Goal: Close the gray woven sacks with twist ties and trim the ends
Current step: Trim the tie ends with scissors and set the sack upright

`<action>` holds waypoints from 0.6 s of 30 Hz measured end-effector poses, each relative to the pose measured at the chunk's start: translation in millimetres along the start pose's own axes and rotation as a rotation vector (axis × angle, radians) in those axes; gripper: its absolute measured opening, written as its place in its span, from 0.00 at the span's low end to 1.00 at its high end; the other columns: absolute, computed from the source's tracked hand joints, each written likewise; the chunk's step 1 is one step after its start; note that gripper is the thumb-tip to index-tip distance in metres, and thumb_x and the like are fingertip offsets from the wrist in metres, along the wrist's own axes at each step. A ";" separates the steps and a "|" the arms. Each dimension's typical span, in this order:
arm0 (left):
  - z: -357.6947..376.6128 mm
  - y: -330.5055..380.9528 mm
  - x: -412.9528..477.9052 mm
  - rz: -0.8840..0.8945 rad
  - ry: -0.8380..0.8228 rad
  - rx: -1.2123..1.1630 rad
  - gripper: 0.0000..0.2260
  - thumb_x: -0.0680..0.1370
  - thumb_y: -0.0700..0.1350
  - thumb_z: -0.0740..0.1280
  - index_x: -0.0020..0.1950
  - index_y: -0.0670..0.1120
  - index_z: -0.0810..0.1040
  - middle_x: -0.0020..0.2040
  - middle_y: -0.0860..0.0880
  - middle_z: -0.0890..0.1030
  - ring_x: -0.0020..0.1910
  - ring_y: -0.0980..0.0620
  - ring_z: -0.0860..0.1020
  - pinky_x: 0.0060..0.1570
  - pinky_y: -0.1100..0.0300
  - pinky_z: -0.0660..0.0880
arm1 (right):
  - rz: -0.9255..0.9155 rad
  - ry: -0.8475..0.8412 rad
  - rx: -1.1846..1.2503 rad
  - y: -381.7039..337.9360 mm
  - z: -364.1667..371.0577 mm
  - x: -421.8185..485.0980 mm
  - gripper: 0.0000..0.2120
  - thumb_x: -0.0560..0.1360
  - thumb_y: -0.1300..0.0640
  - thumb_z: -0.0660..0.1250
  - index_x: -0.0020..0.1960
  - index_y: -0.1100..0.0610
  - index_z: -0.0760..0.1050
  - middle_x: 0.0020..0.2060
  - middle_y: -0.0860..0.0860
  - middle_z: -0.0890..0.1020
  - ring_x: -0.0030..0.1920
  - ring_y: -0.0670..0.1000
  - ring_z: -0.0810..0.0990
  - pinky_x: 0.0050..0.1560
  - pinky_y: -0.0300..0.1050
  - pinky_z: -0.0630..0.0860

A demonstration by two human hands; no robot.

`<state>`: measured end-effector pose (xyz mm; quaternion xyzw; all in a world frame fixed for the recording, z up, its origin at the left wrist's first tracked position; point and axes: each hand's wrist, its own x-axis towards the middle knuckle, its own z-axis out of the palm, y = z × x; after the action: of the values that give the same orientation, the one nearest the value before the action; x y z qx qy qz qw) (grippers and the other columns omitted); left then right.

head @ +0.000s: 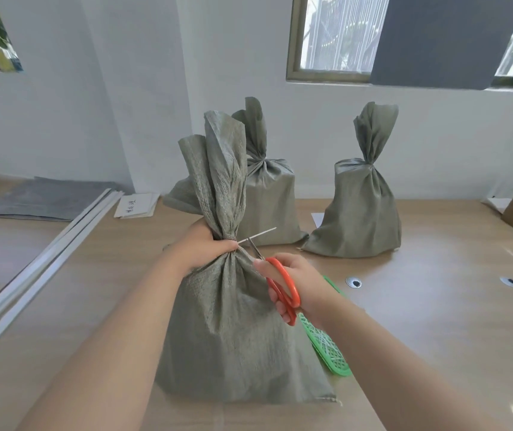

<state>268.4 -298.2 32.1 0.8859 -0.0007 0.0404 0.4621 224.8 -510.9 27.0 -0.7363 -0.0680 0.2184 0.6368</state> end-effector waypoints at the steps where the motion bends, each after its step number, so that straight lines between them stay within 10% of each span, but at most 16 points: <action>1: 0.0 -0.5 -0.6 0.003 0.006 -0.009 0.13 0.73 0.42 0.77 0.56 0.48 0.82 0.53 0.51 0.85 0.56 0.52 0.81 0.62 0.53 0.76 | 0.017 0.006 -0.006 0.2 1.3 1.2 0.20 0.76 0.45 0.69 0.55 0.62 0.74 0.29 0.56 0.75 0.20 0.52 0.72 0.20 0.40 0.69; 18: 1.5 -3.4 -2.0 0.047 0.033 -0.029 0.10 0.73 0.41 0.77 0.49 0.53 0.82 0.51 0.54 0.85 0.53 0.59 0.81 0.60 0.55 0.76 | 0.014 -0.026 -0.012 2.8 9.0 5.9 0.18 0.78 0.46 0.68 0.55 0.61 0.74 0.32 0.60 0.75 0.20 0.53 0.72 0.20 0.39 0.70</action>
<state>266.7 -297.6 28.3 0.8782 -0.0142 0.0657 0.4736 225.9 -501.0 22.0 -0.7376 -0.0723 0.2320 0.6299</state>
